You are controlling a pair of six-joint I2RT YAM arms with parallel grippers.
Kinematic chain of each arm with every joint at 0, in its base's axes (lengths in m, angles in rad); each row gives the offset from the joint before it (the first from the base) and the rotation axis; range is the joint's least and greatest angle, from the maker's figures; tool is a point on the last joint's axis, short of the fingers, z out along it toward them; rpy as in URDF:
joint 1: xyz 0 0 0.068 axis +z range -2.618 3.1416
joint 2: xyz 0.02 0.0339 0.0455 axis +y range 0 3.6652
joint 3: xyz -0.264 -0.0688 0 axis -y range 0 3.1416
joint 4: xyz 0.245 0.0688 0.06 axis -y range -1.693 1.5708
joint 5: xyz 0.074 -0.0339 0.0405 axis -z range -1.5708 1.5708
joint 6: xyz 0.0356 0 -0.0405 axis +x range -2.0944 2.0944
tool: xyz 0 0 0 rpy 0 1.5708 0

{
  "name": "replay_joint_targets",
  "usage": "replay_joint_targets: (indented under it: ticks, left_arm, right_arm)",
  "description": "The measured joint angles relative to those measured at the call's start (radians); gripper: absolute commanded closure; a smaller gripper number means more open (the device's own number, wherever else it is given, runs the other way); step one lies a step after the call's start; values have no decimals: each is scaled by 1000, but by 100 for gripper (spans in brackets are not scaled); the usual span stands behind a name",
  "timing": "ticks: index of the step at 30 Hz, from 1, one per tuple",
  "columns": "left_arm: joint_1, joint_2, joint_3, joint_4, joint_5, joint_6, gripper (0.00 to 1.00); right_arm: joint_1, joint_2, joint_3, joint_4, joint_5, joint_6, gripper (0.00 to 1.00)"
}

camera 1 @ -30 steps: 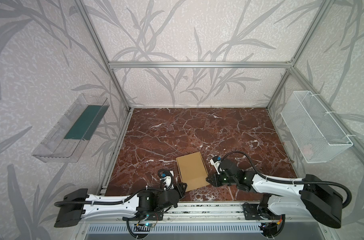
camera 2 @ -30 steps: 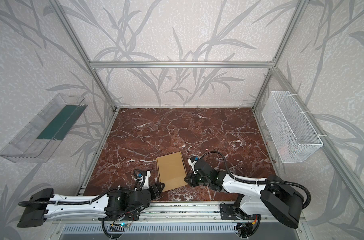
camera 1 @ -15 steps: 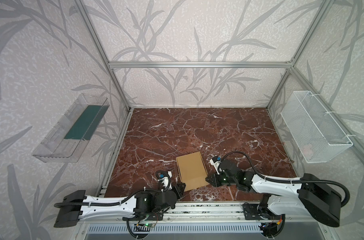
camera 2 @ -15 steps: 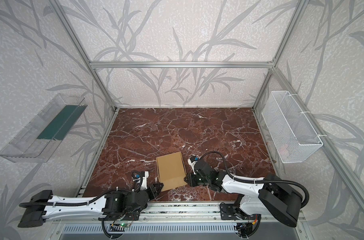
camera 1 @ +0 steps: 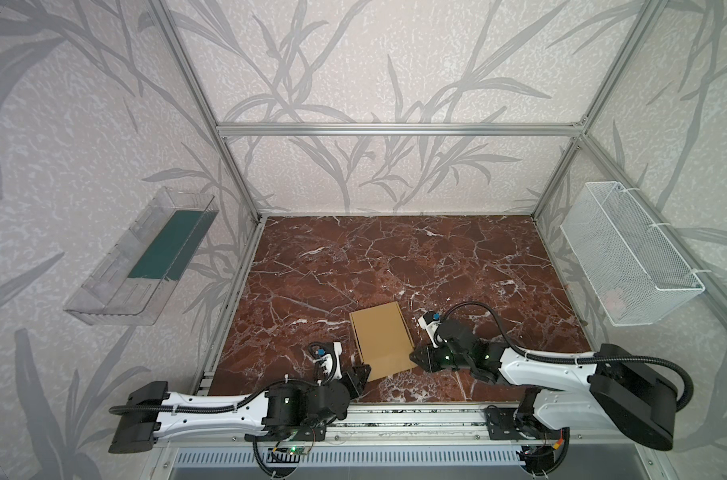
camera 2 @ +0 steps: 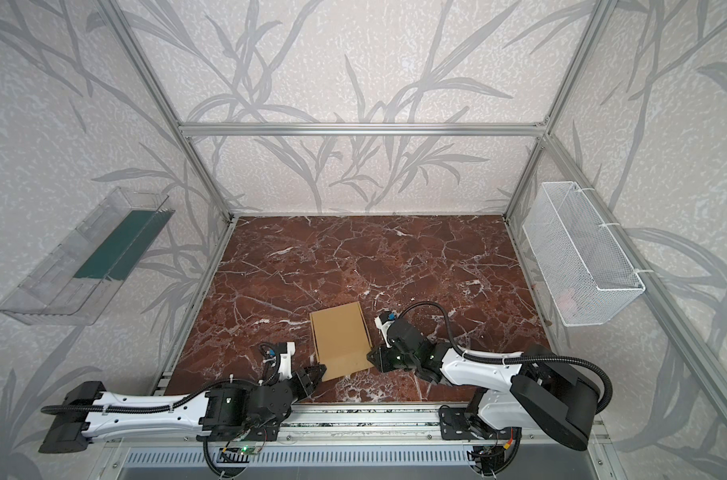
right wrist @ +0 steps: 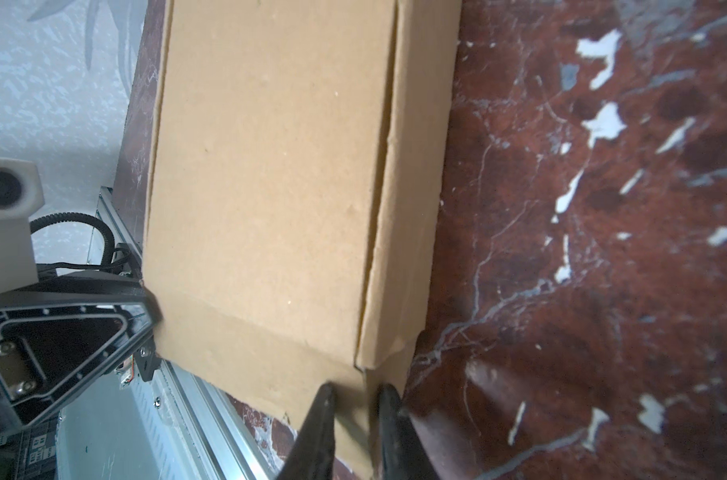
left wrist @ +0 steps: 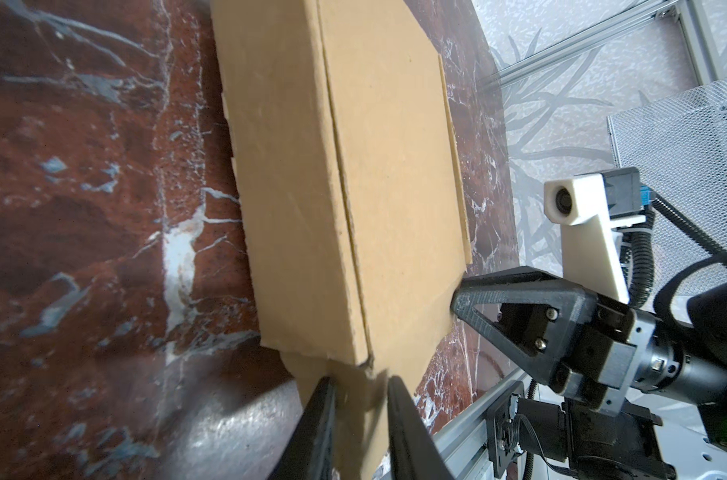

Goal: Fold the paper box

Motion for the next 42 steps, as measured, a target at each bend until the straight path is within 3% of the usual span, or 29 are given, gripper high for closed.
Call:
replay_joint_targets:
  ticks: [42]
  left_arm:
    - [-16, -176, 31, -133, 81, -57, 61]
  right_arm:
    - [0, -43, 2, -64, 11, -1, 79]
